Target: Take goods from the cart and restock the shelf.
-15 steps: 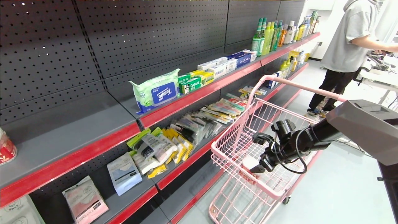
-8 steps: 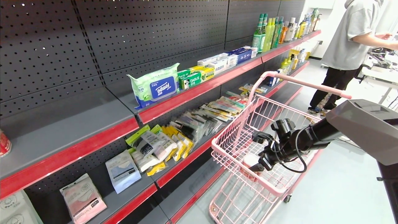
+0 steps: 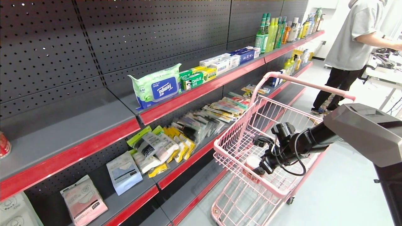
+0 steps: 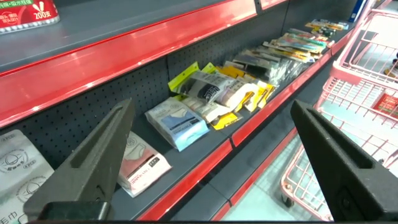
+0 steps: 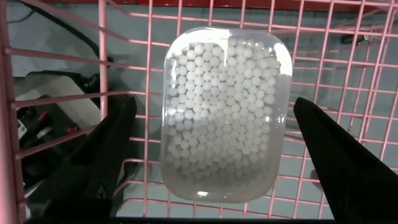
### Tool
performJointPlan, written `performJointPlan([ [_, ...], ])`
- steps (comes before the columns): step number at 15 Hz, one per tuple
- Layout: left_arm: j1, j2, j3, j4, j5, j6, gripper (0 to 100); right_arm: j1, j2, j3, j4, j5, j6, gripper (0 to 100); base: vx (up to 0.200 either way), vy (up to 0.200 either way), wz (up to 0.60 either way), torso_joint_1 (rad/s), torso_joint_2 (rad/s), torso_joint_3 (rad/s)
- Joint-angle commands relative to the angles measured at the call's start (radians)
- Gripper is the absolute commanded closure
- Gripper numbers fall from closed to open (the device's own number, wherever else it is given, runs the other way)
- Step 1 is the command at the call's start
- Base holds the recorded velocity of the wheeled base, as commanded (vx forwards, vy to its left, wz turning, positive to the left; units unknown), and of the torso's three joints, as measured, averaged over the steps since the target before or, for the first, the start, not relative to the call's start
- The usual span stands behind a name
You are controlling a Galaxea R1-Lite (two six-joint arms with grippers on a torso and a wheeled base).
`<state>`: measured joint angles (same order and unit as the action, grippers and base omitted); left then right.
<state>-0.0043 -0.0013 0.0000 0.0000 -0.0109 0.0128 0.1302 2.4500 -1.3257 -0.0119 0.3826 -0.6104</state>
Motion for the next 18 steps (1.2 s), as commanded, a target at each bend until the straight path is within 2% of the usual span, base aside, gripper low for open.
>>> performJointPlan([
  [1, 0.000, 0.001, 0.000, 0.000, 0.000, 0.000, 0, -0.004, 0.003, -0.001, 0.000, 0.024, -0.005, 0, 0.000, 0.000, 0.00, 0.000, 0.00, 0.000],
  [5, 0.000, 0.001, 0.000, 0.000, 0.000, 0.001, 0, 0.000, 0.000, -0.003, 0.001, 0.030, 0.001, 0, 0.000, 0.000, 0.00, 0.000, 0.00, 0.000],
  [9, 0.000, 0.001, 0.000, 0.000, 0.000, 0.000, 0, 0.017, 0.001, -0.027, 0.046, -0.014, -0.008, 0, 0.000, 0.000, 0.00, 0.000, 0.00, 0.000],
  [18, 0.000, 0.001, 0.000, 0.000, 0.000, 0.001, 0, 0.022, 0.032, -0.056, 0.050, -0.051, -0.011, 0, 0.000, 0.000, 0.00, 0.000, 0.00, 0.000],
])
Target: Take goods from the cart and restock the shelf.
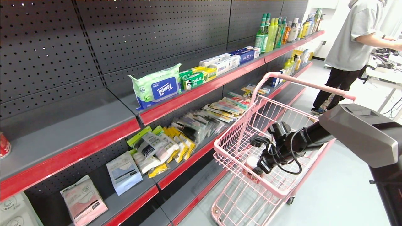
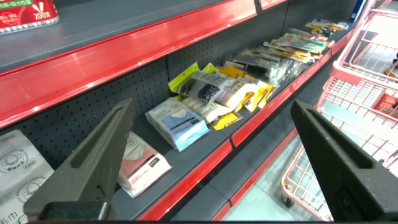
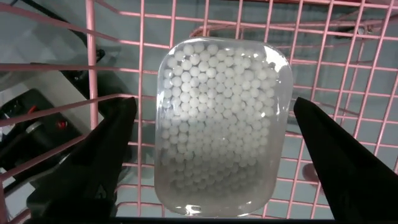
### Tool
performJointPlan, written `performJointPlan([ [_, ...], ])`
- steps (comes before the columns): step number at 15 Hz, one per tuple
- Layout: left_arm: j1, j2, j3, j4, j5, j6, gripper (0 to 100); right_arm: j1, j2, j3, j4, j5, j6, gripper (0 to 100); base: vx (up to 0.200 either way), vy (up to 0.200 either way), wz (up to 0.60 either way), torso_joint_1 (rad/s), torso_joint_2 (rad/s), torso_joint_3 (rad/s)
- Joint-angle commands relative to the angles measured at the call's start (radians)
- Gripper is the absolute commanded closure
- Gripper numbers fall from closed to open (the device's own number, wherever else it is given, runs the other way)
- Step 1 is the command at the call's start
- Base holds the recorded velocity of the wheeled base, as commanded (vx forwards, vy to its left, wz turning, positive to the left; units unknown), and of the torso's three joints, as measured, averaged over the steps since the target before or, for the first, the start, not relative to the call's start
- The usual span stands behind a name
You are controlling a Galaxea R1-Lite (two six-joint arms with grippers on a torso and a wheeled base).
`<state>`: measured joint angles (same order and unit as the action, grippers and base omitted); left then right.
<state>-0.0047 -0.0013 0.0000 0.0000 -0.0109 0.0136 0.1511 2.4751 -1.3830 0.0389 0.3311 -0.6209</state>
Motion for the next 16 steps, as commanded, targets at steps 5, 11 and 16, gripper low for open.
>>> performJointPlan([
  [5, 0.000, 0.001, 0.000, 0.000, 0.000, 0.002, 0, -0.001, 0.018, -0.005, -0.002, -0.001, -0.003, 0, 0.000, 0.000, 0.00, 0.000, 0.00, 0.000],
  [11, 0.000, 0.001, 0.000, 0.000, 0.000, 0.002, 0, -0.001, 0.031, -0.013, -0.002, 0.000, -0.005, 0, 0.000, 0.000, 0.00, 0.000, 0.00, 0.000],
  [16, 0.000, 0.001, 0.000, 0.000, 0.000, 0.002, 0, 0.005, 0.042, -0.042, -0.001, 0.000, -0.005, 0, 0.000, 0.000, 0.00, 0.000, 0.00, 0.000],
])
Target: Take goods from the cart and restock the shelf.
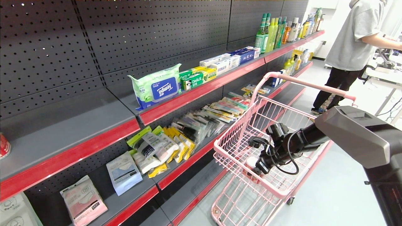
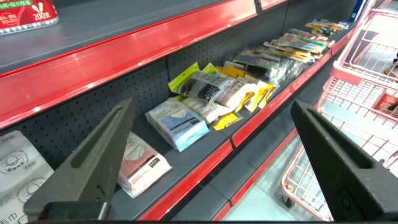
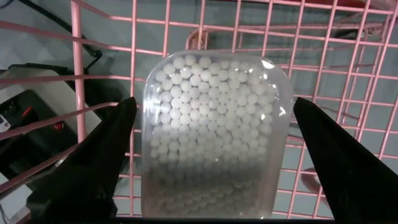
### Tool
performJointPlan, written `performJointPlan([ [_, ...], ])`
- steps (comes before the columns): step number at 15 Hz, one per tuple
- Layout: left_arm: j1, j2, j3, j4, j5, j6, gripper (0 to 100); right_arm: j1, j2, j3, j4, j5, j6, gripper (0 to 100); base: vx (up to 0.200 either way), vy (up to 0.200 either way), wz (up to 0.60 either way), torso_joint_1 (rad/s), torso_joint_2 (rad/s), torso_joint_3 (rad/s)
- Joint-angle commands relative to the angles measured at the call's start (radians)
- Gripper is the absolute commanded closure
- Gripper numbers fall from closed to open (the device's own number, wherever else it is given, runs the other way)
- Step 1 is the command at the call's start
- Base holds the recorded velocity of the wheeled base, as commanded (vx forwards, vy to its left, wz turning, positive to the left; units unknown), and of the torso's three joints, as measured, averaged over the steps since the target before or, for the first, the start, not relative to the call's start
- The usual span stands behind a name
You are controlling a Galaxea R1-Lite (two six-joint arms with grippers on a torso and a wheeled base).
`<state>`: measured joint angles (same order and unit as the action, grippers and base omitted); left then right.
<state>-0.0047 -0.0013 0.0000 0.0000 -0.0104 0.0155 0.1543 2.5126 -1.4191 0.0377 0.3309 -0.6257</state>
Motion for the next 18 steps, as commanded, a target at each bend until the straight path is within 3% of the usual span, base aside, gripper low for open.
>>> performJointPlan([
  [1, 0.000, 0.001, 0.000, 0.000, 0.000, 0.000, 0, 0.005, 0.006, -0.007, -0.001, 0.000, 0.000, 0, 0.000, 0.000, 0.00, 0.000, 0.00, 0.000],
  [8, 0.000, 0.001, -0.002, 0.000, -0.002, 0.000, 0, 0.007, 0.015, -0.007, 0.001, 0.000, 0.000, 0, 0.000, 0.000, 0.00, 0.000, 0.00, 0.000],
  [9, 0.000, 0.001, -0.002, -0.002, -0.002, 0.001, 0, 0.007, 0.020, -0.007, -0.001, 0.000, 0.001, 100, 0.000, 0.000, 0.00, 0.000, 0.00, 0.000],
  [18, 0.000, 0.001, 0.000, 0.000, -0.002, -0.002, 0, -0.018, -0.032, -0.003, -0.002, -0.009, 0.021, 100, 0.000, 0.000, 0.00, 0.000, 0.00, 0.000],
])
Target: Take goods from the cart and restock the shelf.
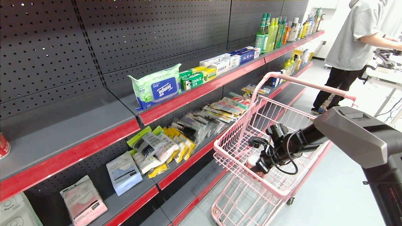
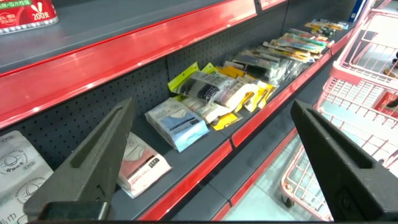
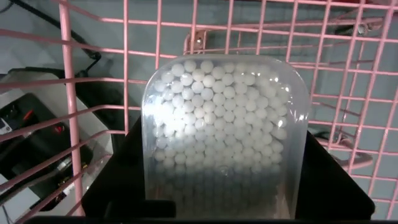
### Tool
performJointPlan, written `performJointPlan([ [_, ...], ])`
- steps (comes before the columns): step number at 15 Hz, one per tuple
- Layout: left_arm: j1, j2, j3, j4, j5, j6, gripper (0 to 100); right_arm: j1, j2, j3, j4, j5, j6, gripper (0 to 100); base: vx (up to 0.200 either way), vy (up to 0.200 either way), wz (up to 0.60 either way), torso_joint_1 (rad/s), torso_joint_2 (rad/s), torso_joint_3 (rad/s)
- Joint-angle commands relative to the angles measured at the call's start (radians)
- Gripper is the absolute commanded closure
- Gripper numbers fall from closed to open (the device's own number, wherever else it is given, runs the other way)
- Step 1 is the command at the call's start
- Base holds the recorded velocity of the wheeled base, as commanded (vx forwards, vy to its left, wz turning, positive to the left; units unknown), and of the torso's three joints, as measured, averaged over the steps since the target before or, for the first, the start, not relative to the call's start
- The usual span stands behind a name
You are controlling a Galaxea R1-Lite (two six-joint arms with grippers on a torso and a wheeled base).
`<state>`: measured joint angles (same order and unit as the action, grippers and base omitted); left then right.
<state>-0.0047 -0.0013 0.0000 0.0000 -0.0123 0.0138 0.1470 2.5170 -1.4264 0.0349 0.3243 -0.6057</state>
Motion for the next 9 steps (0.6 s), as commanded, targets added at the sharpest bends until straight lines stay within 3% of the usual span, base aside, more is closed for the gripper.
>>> performJointPlan([
  [1, 0.000, 0.001, -0.002, 0.000, 0.000, 0.000, 0, -0.020, -0.064, 0.007, 0.002, -0.019, 0.026, 100, 0.000, 0.000, 0.00, 0.000, 0.00, 0.000],
  [3, 0.000, 0.001, -0.002, 0.000, -0.001, -0.003, 0, -0.020, -0.139, 0.012, 0.003, -0.094, 0.233, 100, 0.000, 0.000, 0.00, 0.000, 0.00, 0.000],
  [5, 0.000, 0.001, -0.002, 0.000, -0.001, -0.003, 0, -0.034, -0.233, 0.063, 0.003, -0.151, 0.319, 100, 0.000, 0.000, 0.00, 0.000, 0.00, 0.000],
  [7, 0.000, 0.001, -0.002, 0.000, -0.001, -0.003, 0, -0.043, -0.302, 0.115, 0.003, -0.157, 0.320, 100, 0.000, 0.000, 0.00, 0.000, 0.00, 0.000],
  [9, 0.000, 0.001, -0.002, 0.000, -0.003, -0.008, 0, -0.057, -0.435, 0.193, 0.003, -0.226, 0.345, 100, 0.000, 0.000, 0.00, 0.000, 0.00, 0.000],
])
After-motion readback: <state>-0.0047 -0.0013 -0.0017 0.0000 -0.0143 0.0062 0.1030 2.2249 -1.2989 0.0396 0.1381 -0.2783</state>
